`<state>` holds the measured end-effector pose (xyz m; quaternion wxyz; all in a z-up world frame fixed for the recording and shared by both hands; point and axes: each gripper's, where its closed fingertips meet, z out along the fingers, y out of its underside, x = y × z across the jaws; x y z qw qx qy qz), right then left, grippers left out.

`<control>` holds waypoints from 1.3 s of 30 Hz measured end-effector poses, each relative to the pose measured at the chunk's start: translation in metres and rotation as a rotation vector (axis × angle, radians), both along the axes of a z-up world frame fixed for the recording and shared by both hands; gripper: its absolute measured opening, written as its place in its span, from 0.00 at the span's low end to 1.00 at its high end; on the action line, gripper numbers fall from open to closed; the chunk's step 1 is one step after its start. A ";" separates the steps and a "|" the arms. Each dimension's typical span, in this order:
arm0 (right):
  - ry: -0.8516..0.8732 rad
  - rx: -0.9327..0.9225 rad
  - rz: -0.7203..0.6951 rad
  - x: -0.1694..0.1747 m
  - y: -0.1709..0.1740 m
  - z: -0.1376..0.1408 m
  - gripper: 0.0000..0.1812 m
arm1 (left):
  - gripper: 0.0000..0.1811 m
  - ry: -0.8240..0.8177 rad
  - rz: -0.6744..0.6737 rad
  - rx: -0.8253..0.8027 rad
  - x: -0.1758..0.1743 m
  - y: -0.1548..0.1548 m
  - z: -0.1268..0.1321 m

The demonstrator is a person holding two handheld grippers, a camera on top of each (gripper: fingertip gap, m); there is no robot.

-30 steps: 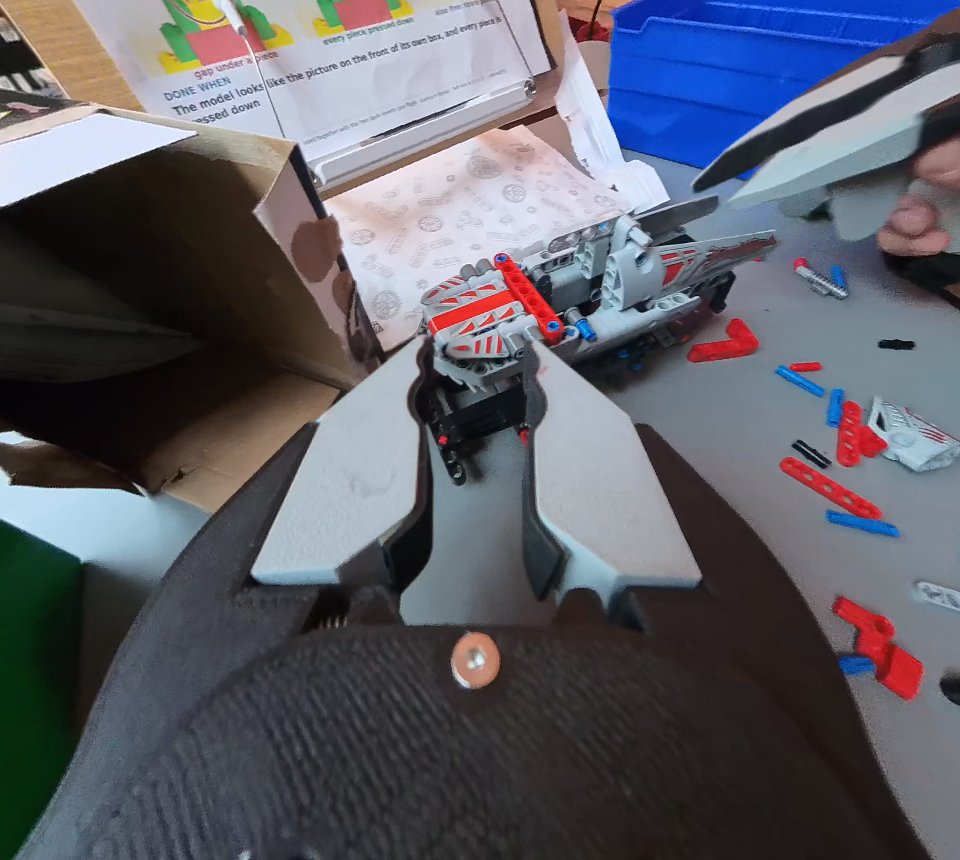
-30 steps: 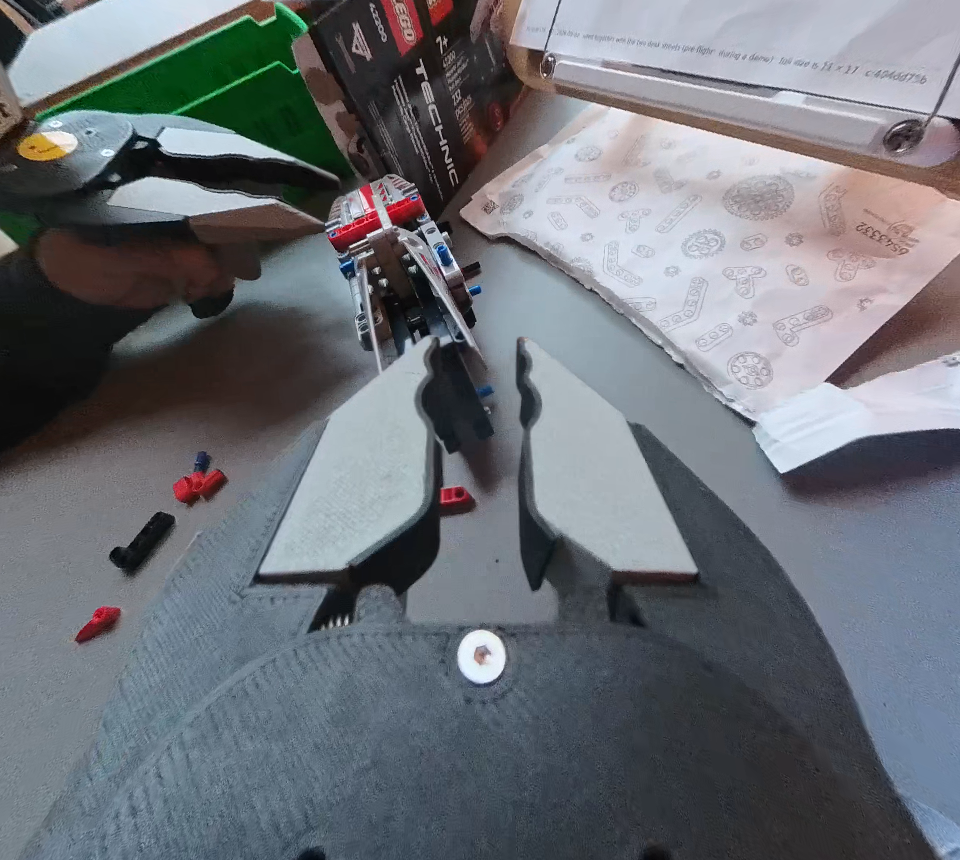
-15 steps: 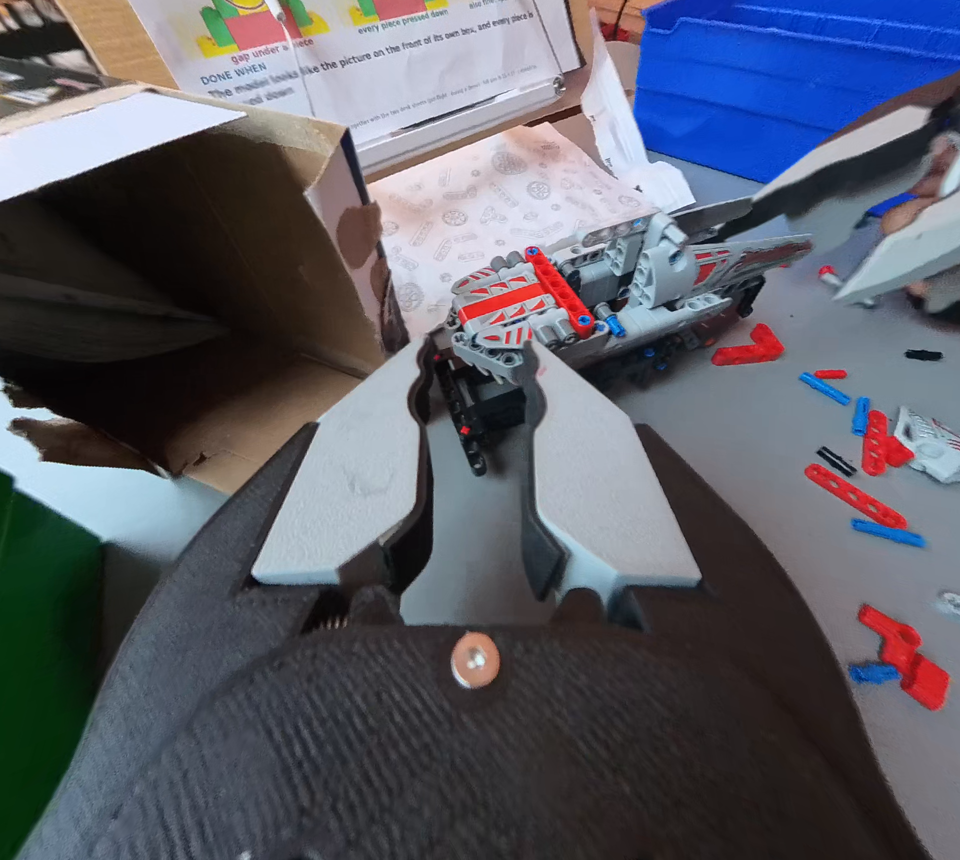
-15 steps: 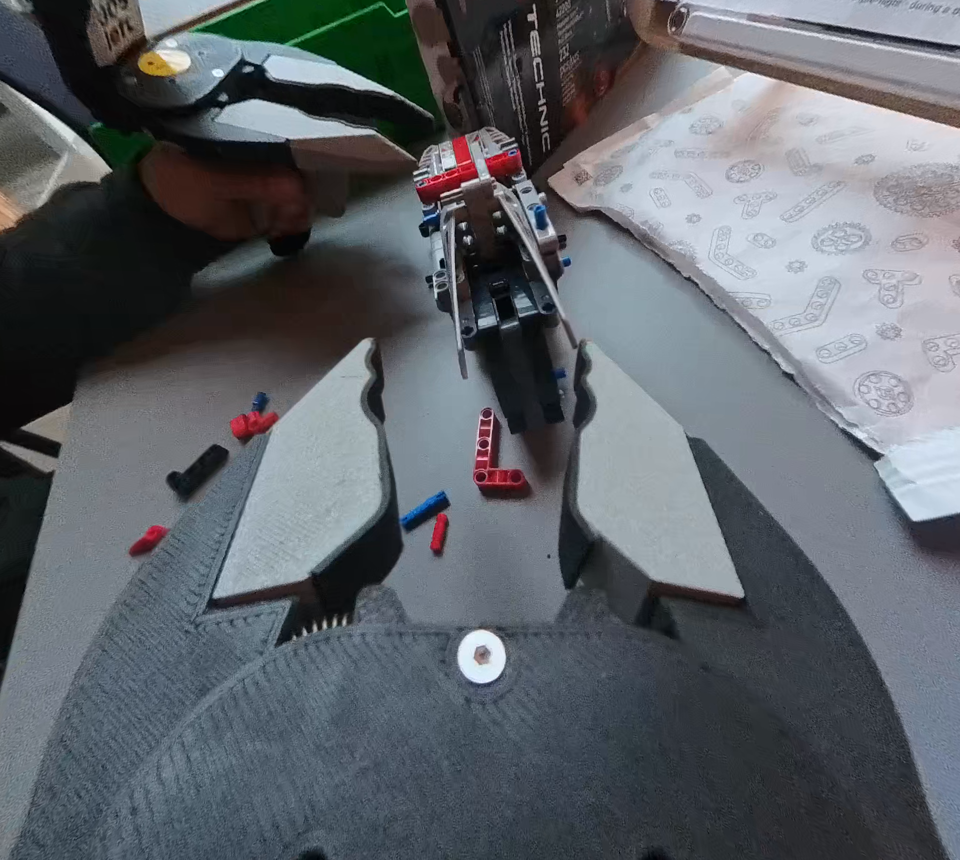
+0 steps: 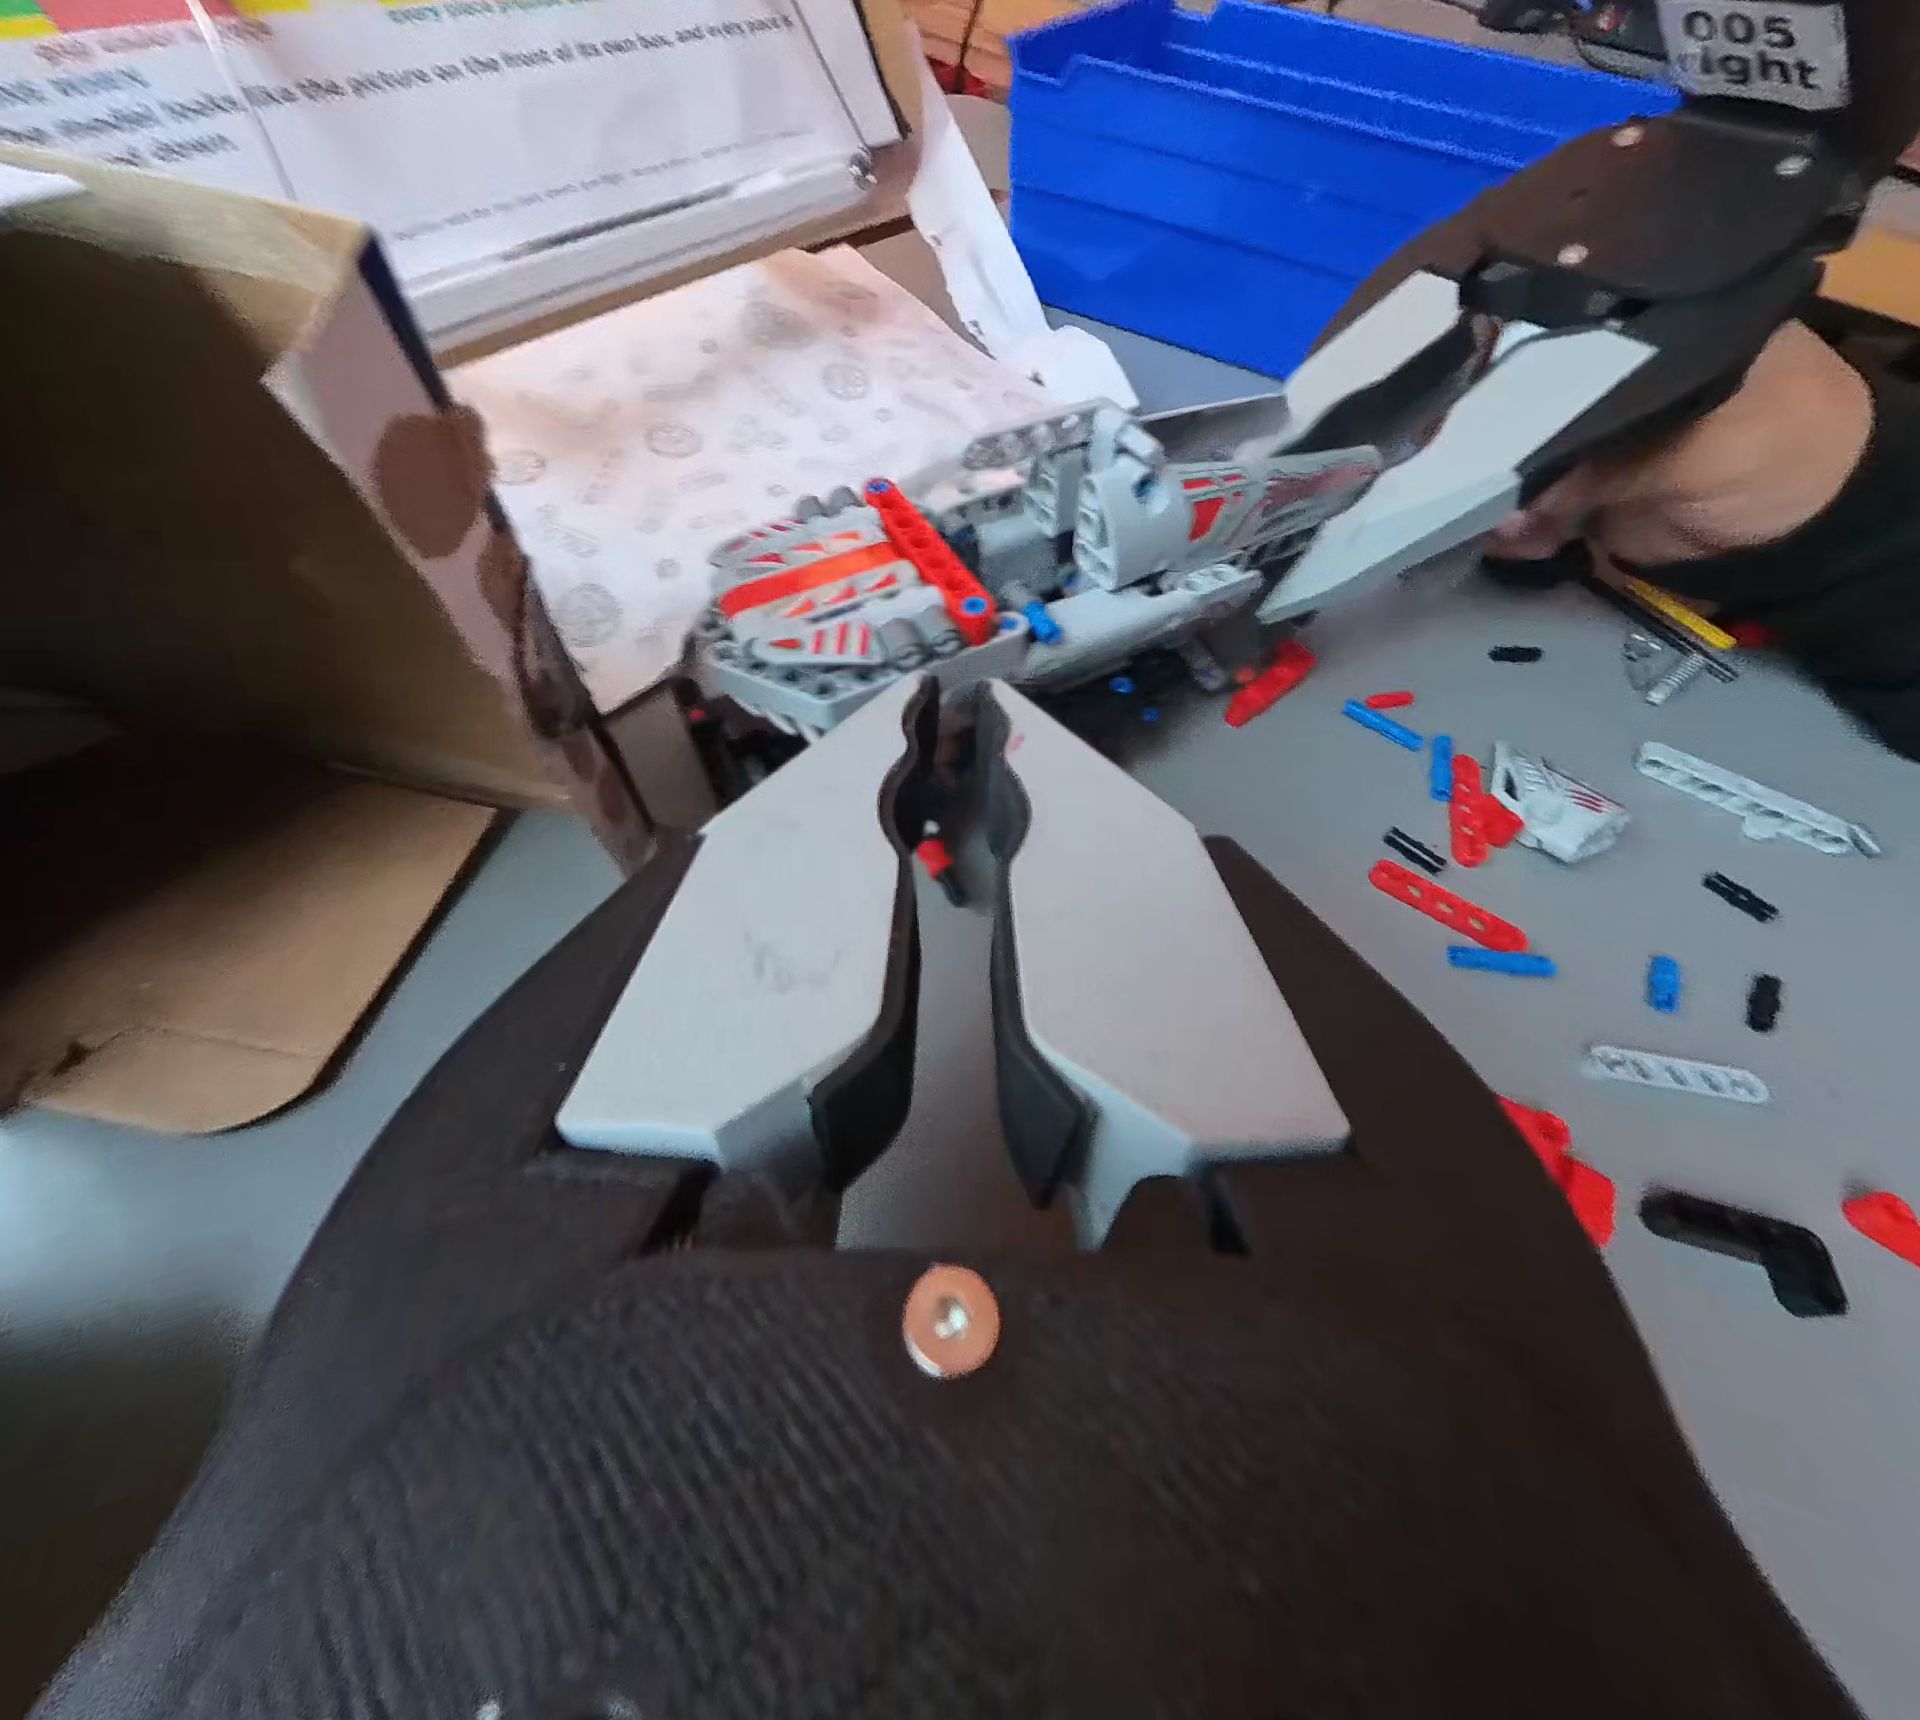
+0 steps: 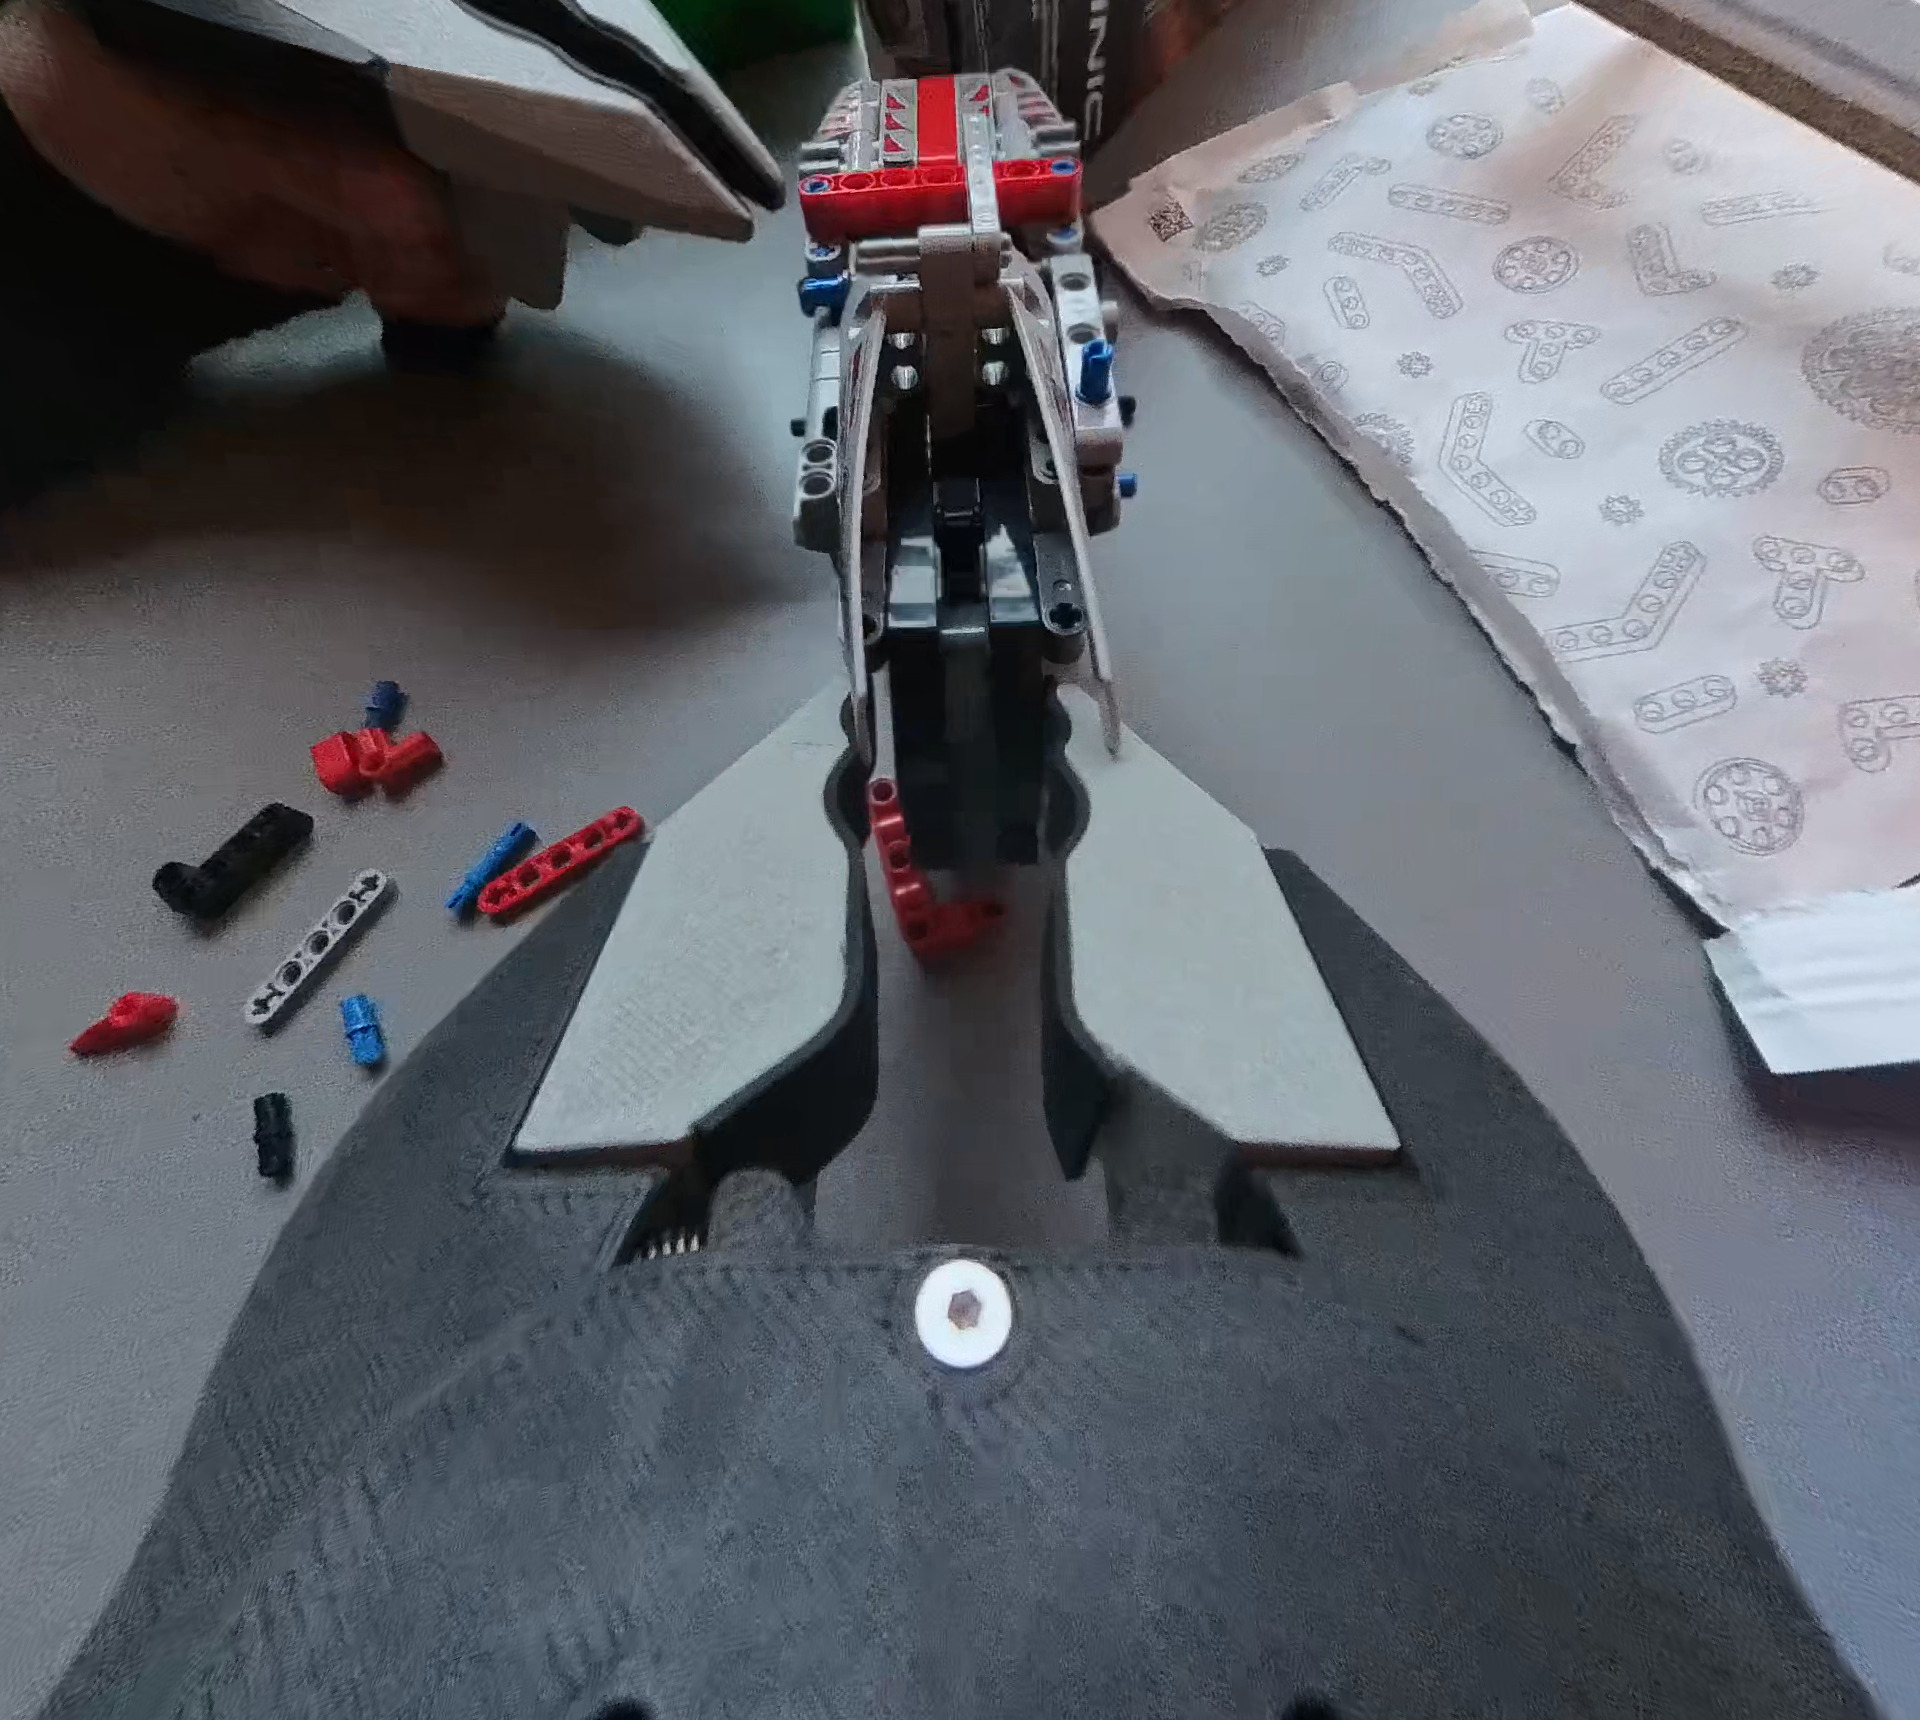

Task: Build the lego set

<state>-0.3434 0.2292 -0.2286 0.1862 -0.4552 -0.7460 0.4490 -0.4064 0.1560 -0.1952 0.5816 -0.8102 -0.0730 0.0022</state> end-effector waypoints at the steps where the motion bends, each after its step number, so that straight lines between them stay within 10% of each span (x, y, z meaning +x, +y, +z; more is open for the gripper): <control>1: -0.007 -0.039 0.003 0.001 0.000 0.003 0.14 | 0.03 0.031 0.034 0.014 -0.006 -0.002 0.005; 9: -0.044 -0.468 0.060 0.009 -0.004 0.035 0.13 | 0.04 0.144 0.132 0.068 -0.018 -0.007 0.020; 23: 0.003 -0.317 0.085 0.008 -0.020 0.033 0.13 | 0.00 0.295 0.062 0.182 0.007 -0.006 0.048; 29: -0.027 -0.370 0.101 0.011 -0.025 0.034 0.13 | 0.21 0.388 -0.075 0.106 0.036 0.007 0.032; 39: -0.046 -0.321 0.090 0.013 -0.033 0.031 0.15 | 0.19 0.719 -0.081 -0.044 0.046 0.015 0.008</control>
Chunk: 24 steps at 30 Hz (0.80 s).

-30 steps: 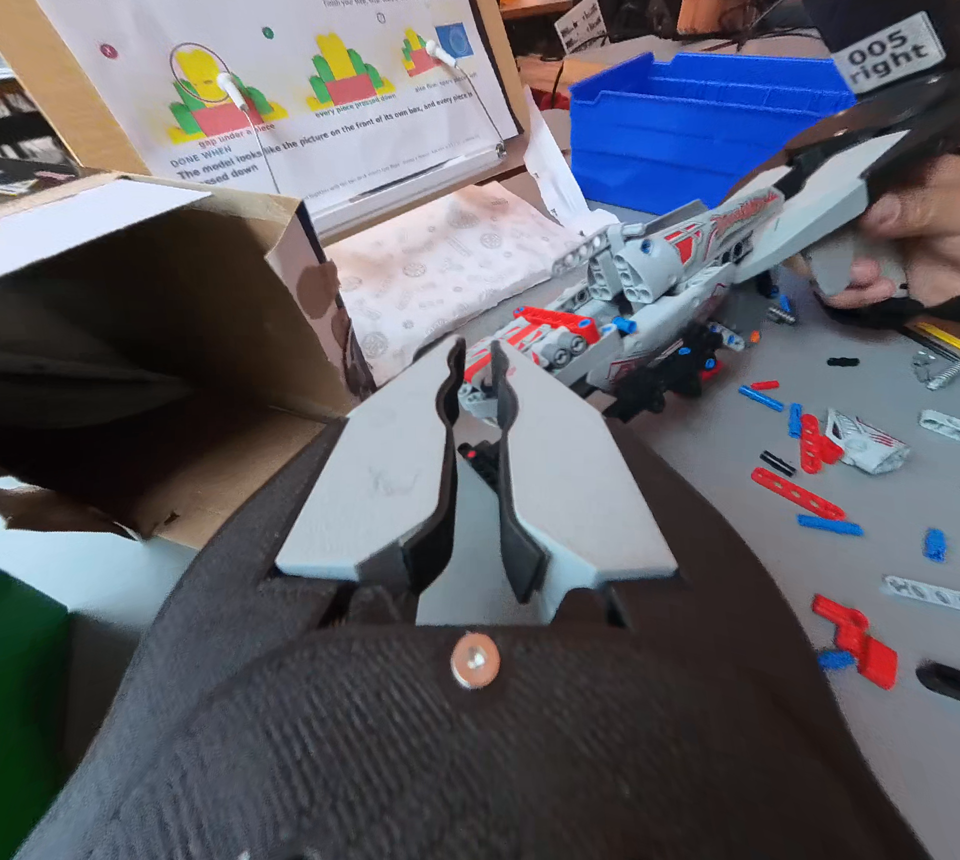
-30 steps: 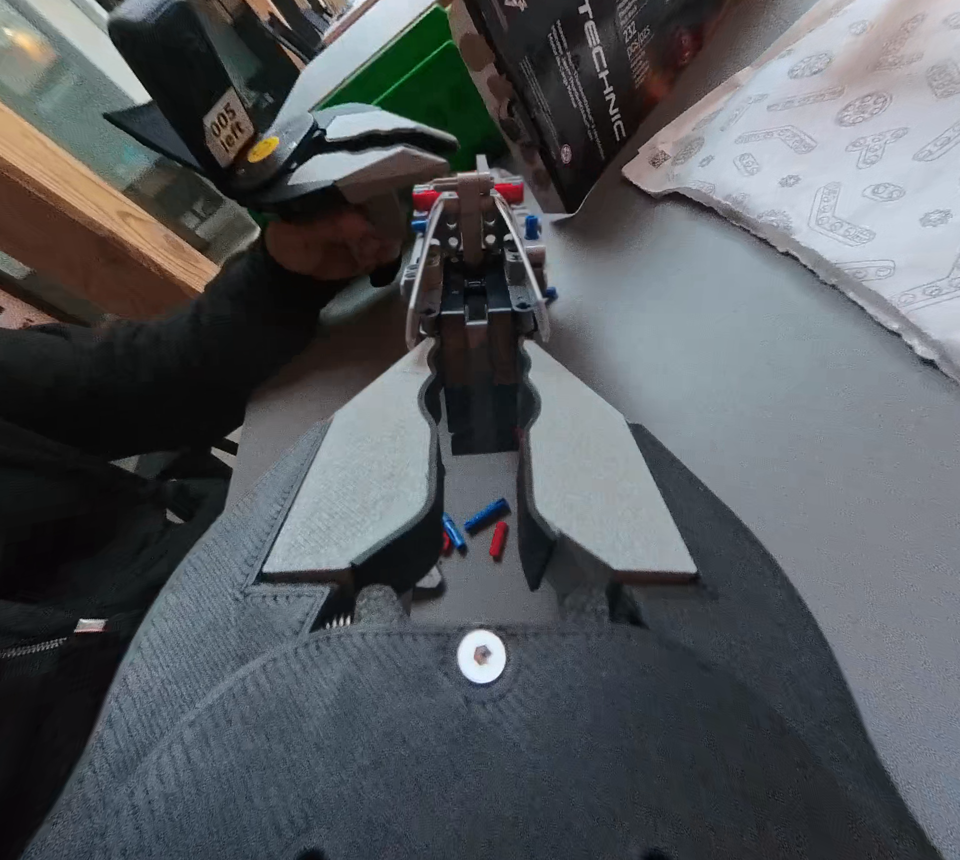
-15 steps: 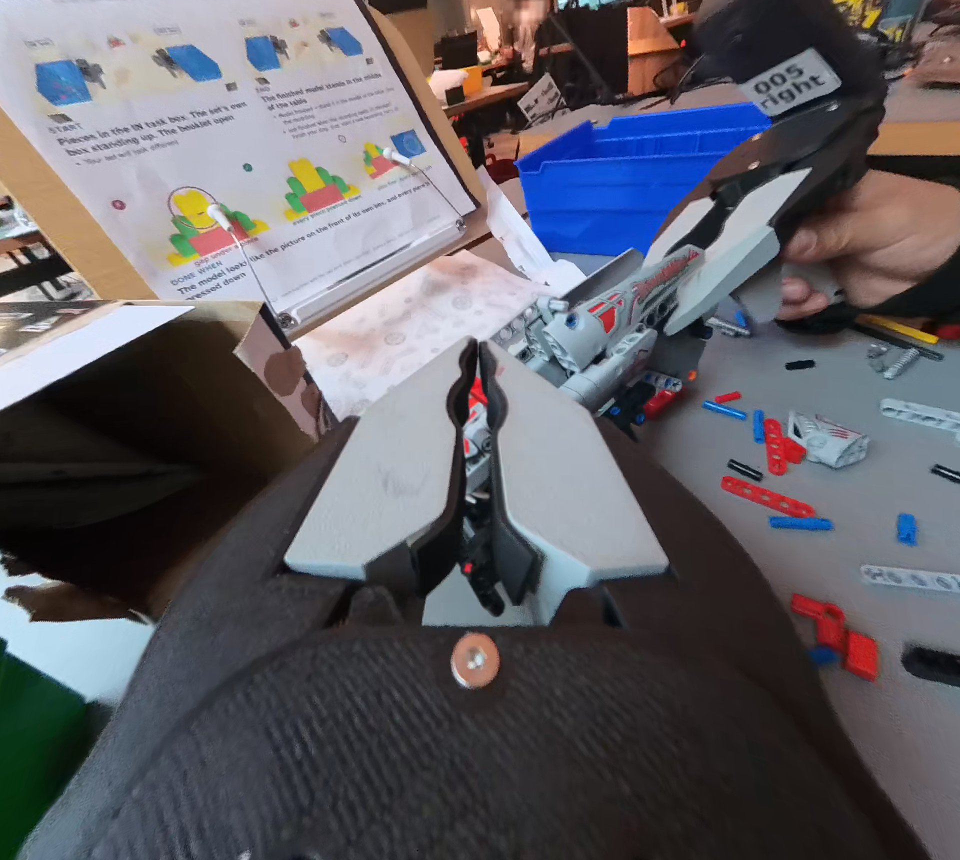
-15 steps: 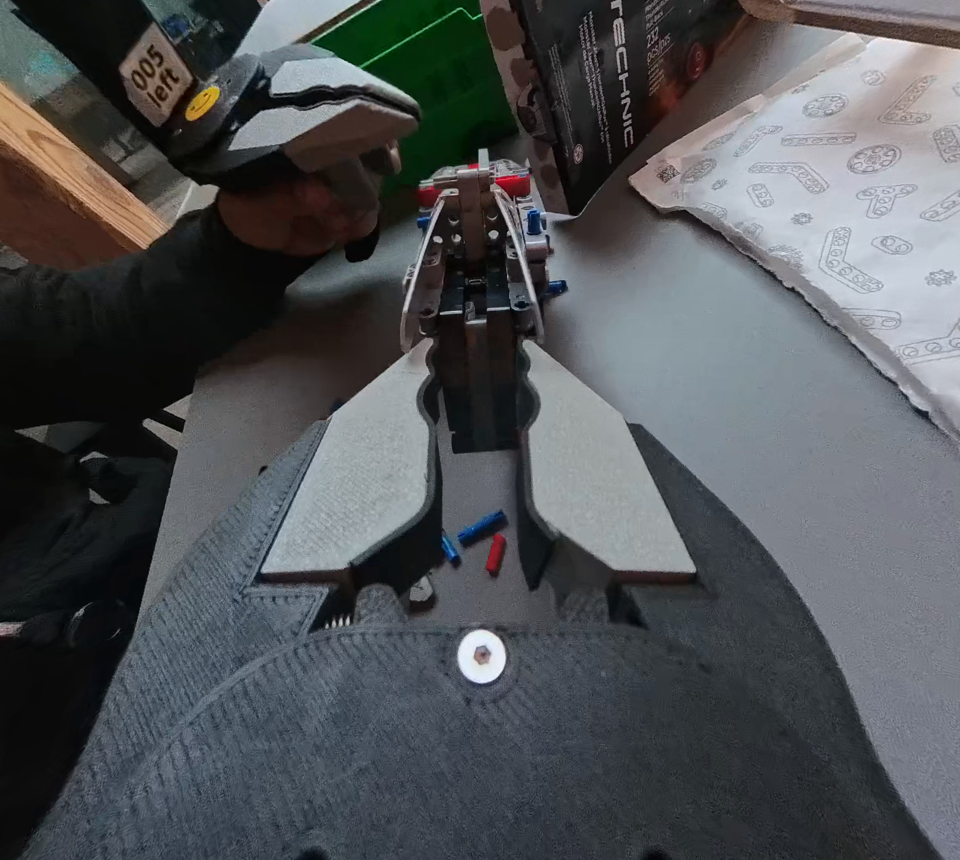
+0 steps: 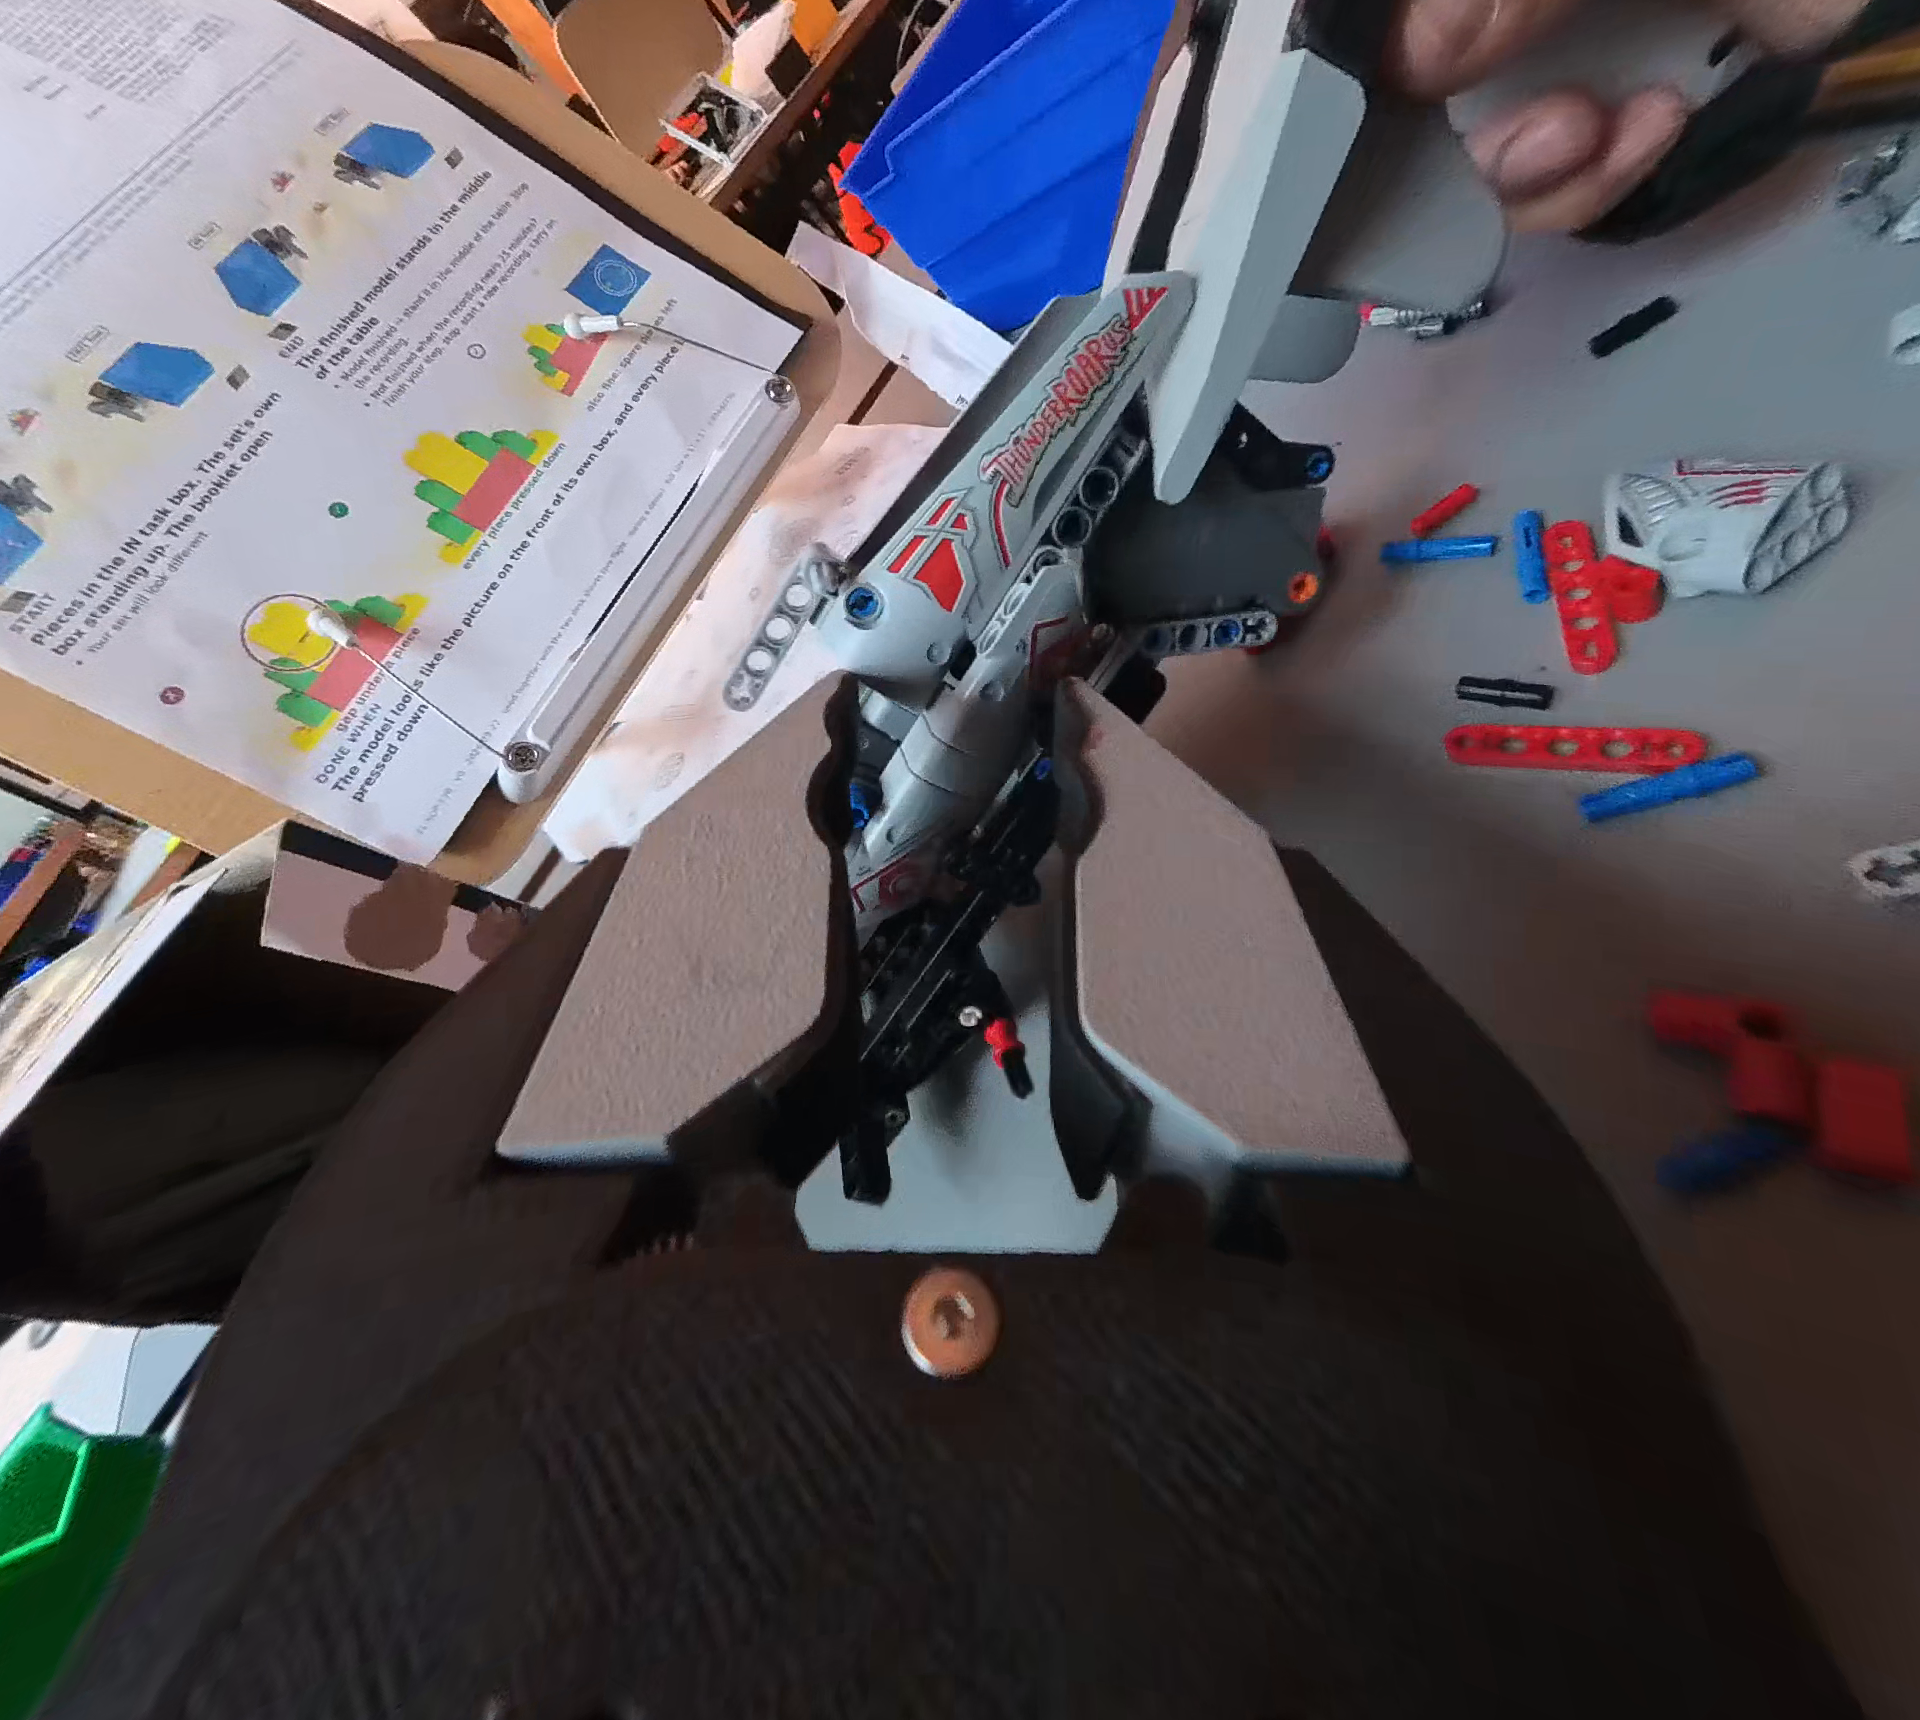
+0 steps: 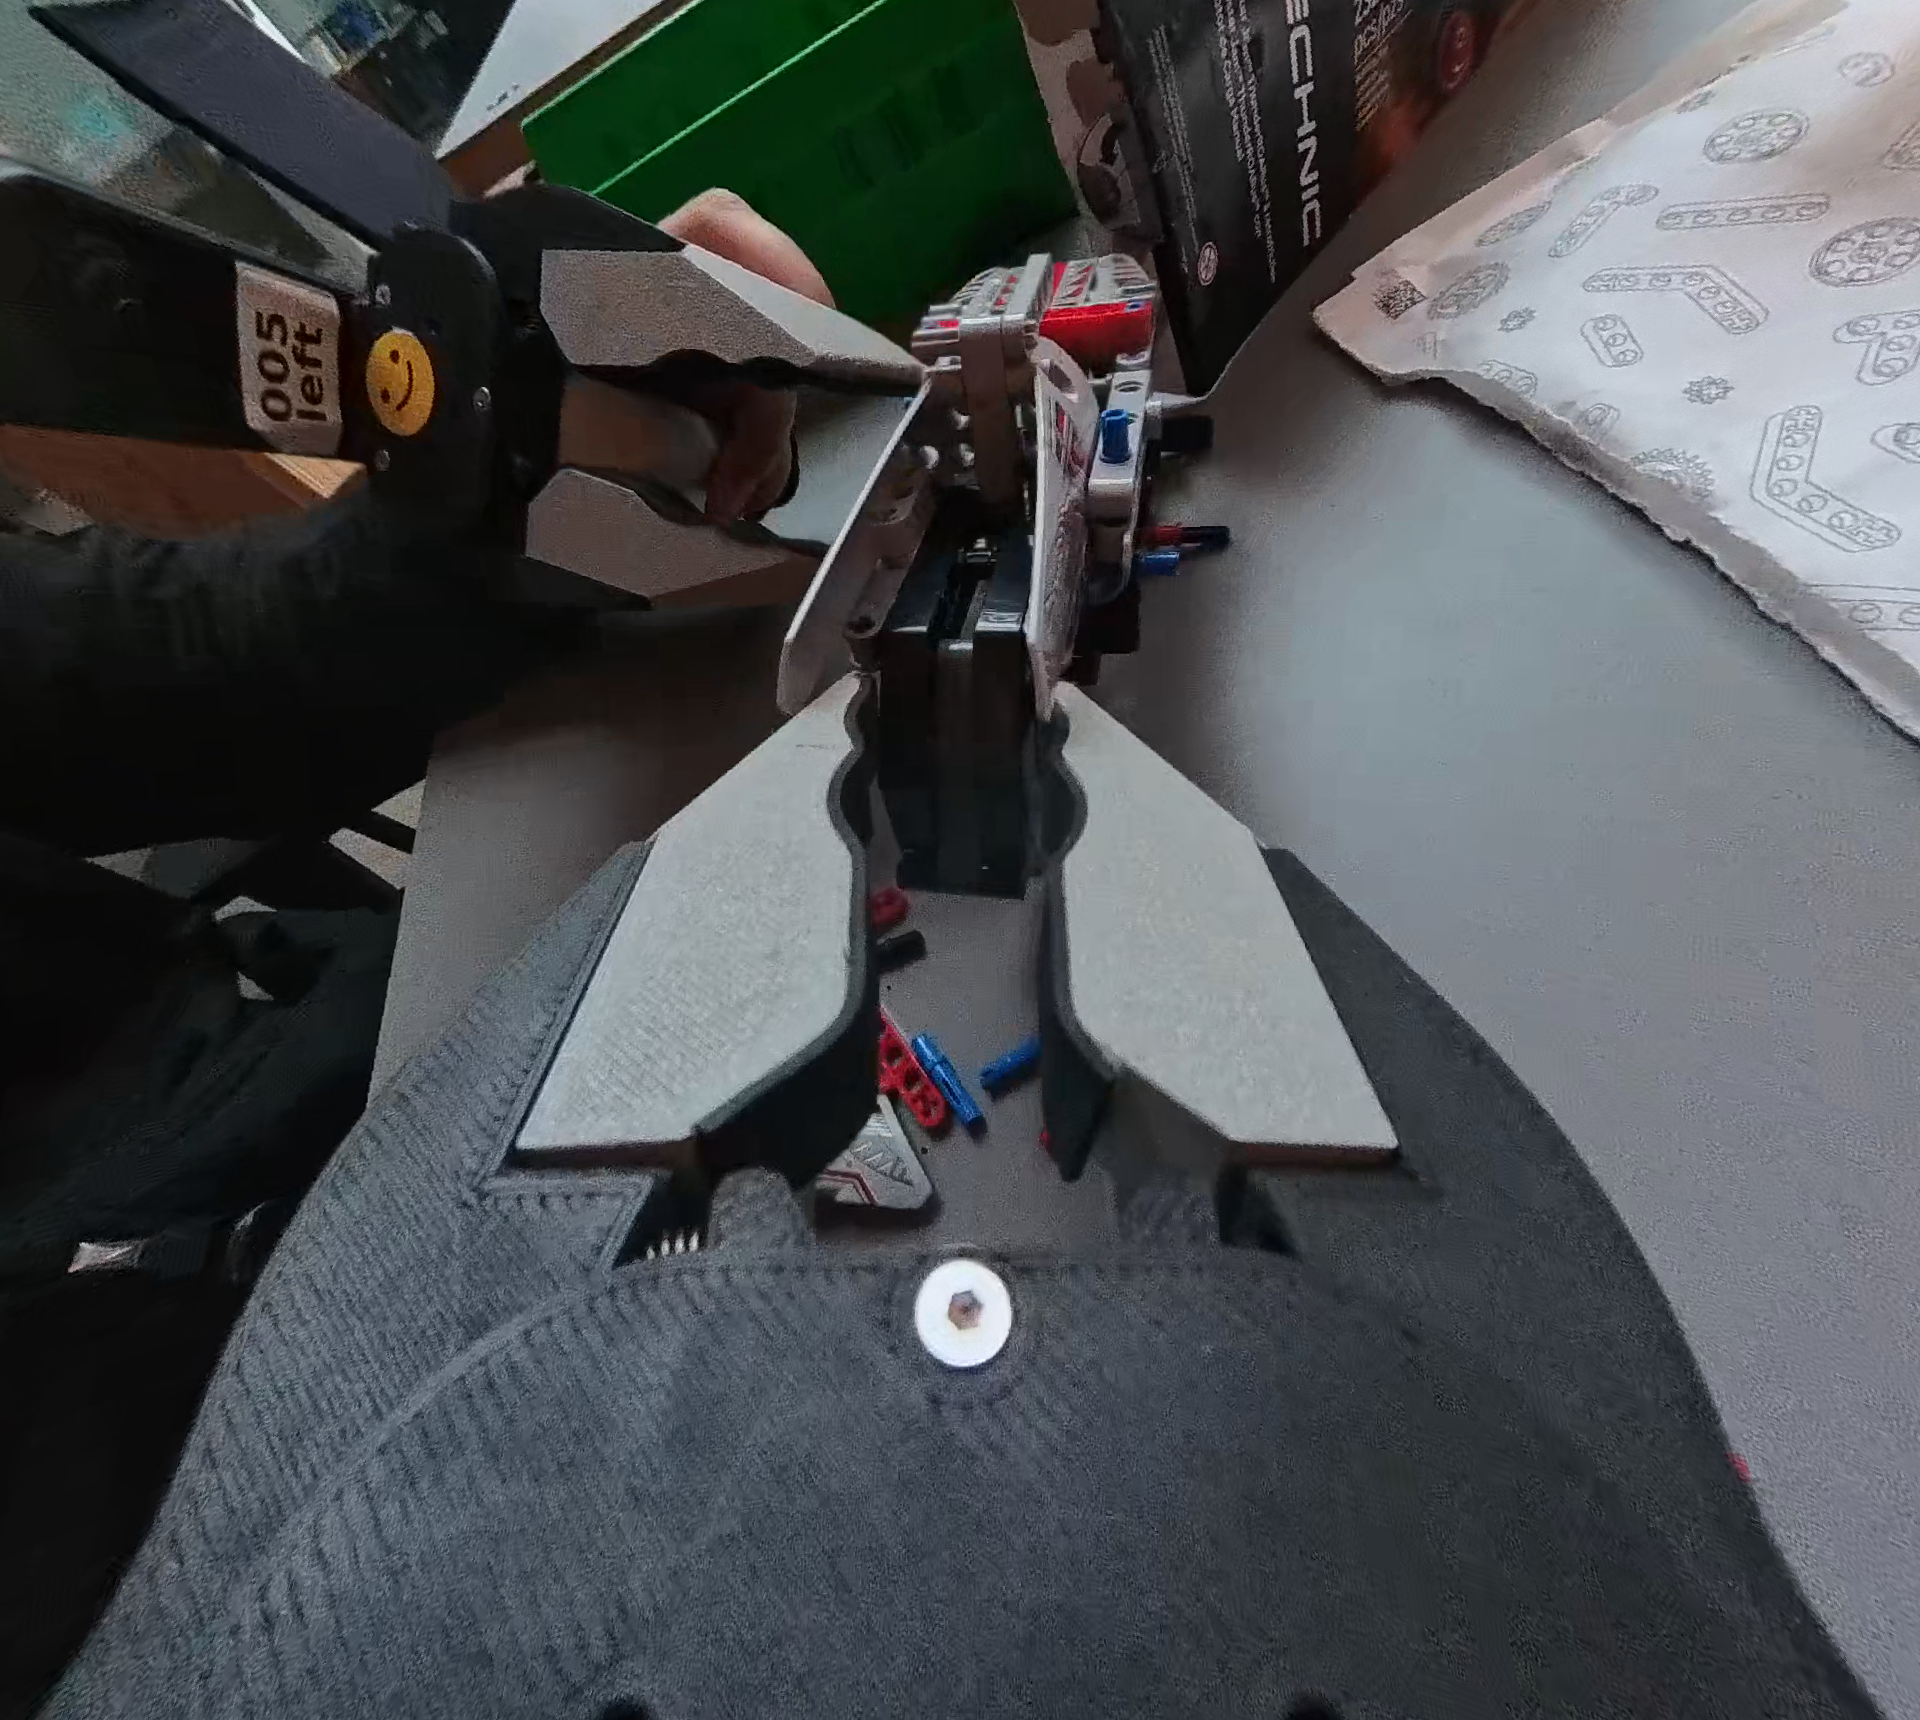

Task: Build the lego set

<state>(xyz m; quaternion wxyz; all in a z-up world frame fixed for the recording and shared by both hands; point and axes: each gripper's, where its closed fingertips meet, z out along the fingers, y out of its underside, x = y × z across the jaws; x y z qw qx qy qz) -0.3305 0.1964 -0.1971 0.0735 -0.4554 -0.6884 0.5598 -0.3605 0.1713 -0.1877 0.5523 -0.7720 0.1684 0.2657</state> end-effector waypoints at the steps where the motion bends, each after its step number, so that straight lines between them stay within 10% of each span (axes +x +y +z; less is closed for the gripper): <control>1: 0.000 -0.001 0.000 0.000 0.000 0.000 0.15 | 0.20 -0.001 0.002 -0.002 0.000 0.000 0.000; 17: 0.125 0.075 0.171 0.017 -0.040 0.007 0.17 | 0.23 -0.129 0.018 0.054 -0.008 -0.005 0.009; 24: 0.126 0.205 0.281 0.028 -0.065 -0.015 0.34 | 0.24 -0.188 -0.047 -0.093 -0.012 -0.021 -0.021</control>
